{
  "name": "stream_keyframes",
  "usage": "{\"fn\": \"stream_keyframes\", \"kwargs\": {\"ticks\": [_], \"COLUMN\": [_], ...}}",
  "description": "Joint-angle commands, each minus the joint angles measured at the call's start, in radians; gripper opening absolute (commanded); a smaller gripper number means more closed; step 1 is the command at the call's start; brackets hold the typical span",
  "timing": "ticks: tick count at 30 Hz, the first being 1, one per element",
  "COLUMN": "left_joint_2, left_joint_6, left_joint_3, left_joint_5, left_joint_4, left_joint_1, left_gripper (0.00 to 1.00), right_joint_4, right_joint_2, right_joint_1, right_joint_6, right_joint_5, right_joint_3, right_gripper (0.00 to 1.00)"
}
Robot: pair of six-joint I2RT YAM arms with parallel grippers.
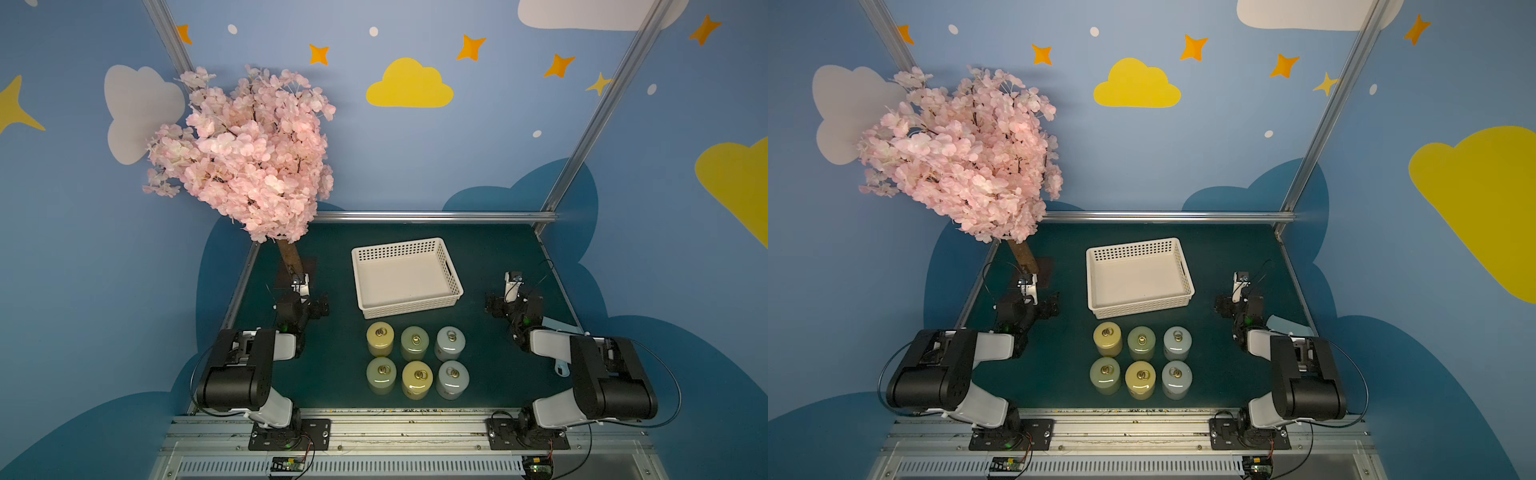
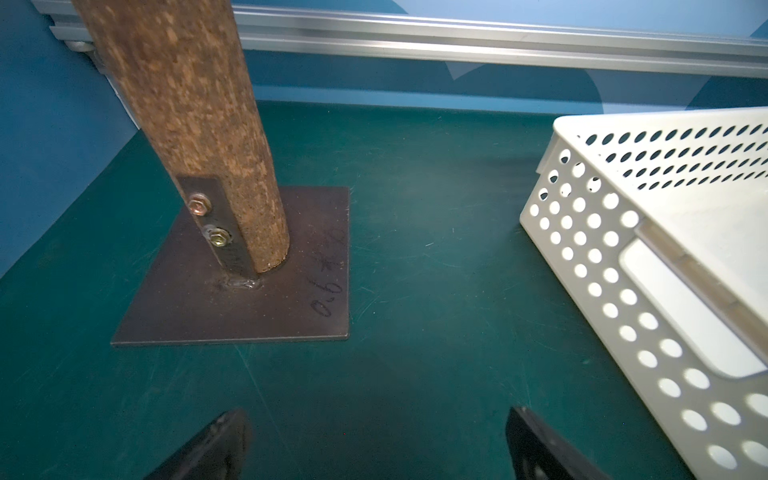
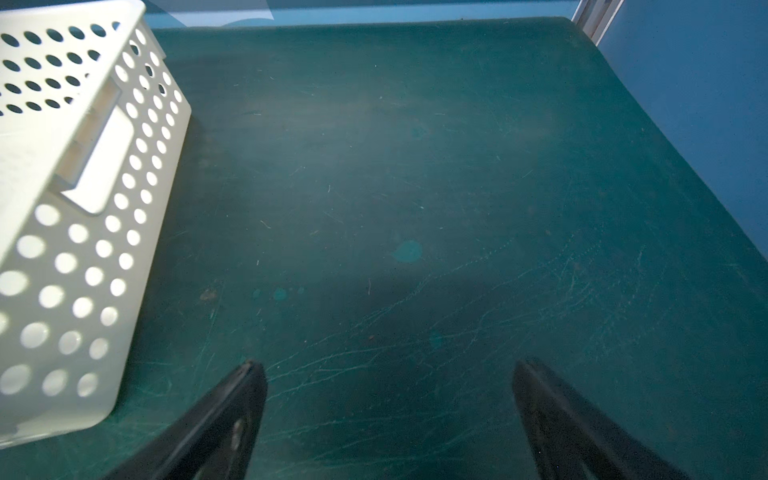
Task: Take the tea canister out of the basket
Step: Reset both arms
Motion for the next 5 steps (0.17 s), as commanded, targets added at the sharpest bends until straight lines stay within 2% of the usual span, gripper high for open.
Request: {"fn": "stream_keyframes", "kwargs": {"ticks": [1, 5], "left_joint_2": [-0.008, -0.012], "left_joint_6": [0.01, 0.011], "left_joint_3": [0.026, 0.021], "left_joint_5": [-0.005, -0.005], "left_joint_4": [-0.011, -0.006], "left_joint_1": [-0.006, -0.005], "left_gripper": [1.0, 1.0], "right_joint_4": [0.023, 0.021], "right_joint_2": [-0.009, -0.011], "right_joint_1": [0.004, 0.003], "right_joint_6": [-0.01, -0.011], "right_joint_5": [0.008, 0.008], "right_joint_3": [0.011, 0.013], "right_gripper": [0.98, 0.98]}}
